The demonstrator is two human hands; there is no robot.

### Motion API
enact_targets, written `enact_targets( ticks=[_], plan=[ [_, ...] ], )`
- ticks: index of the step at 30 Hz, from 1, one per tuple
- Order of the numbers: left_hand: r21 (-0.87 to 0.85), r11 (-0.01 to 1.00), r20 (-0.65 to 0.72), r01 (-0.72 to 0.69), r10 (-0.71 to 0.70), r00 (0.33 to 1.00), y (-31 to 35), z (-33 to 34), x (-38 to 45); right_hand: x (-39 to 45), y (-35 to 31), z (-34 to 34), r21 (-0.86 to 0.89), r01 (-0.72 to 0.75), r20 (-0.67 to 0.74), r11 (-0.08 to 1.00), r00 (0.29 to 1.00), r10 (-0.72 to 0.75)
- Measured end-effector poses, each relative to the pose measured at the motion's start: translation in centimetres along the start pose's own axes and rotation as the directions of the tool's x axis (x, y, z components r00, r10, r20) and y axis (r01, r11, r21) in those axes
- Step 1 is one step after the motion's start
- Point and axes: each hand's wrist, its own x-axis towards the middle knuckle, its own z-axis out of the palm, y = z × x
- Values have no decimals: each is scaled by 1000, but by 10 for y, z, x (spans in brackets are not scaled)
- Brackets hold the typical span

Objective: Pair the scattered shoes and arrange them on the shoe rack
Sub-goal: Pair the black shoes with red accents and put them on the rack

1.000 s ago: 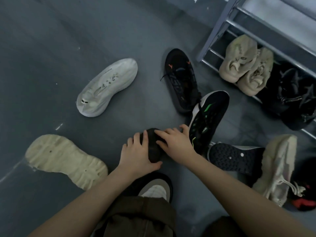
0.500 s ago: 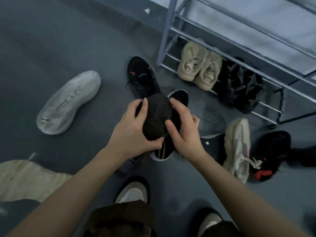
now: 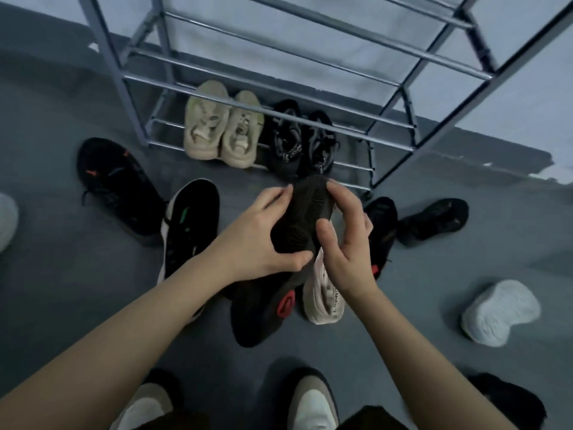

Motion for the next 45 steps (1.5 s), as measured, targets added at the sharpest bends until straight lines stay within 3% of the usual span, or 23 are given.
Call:
enact_targets(
  ticks=[4,8,11,13,15,18,23,25,28,32,35,38,45],
  plan=[
    [-21,998,41,60,-59,997,-42,31,15,1,36,2,-98,-156,129,983,977,168],
    [187,976,68,115,-129,989,-64,33,6,-3,59,18,-148,-165,260,975,945,199],
    [503,858,77,104,-164,983,-55,41,-3,-2,60,25,-183,-128,225,975,960,168],
    [589,793,64,155,-237,969,-45,55,-7,-2,62,26,-152,-161,164,975,969,186],
    [584,783,-15,216,-255,967,-39,71,-9,-3,62,23,-96,-183,133,978,972,195],
    [493,823,-136,281,-246,960,-35,84,-9,-6,60,18,-97,-102,175,990,978,118],
    [366,919,-166,148,-92,982,-45,68,-25,-7,52,28,-163,-16,306,987,950,66],
    [465,871,-220,160,-61,974,-57,56,-34,-8,51,39,-231,35,418,972,906,66],
    [572,769,-321,286,-111,941,-76,41,-45,-15,56,55,-296,90,532,951,842,86],
    [526,714,-338,461,-322,885,-80,36,-60,-33,59,66,-371,24,493,928,852,175],
    [531,682,-297,503,-406,864,-66,57,-82,-46,56,71,-354,-40,473,934,854,215],
    [518,699,-238,492,-435,868,-56,80,-99,-56,50,78,-300,-81,439,950,873,213],
    [387,784,-241,485,-421,874,-57,89,-94,-64,52,95,-269,-126,321,955,923,213]
  ],
)
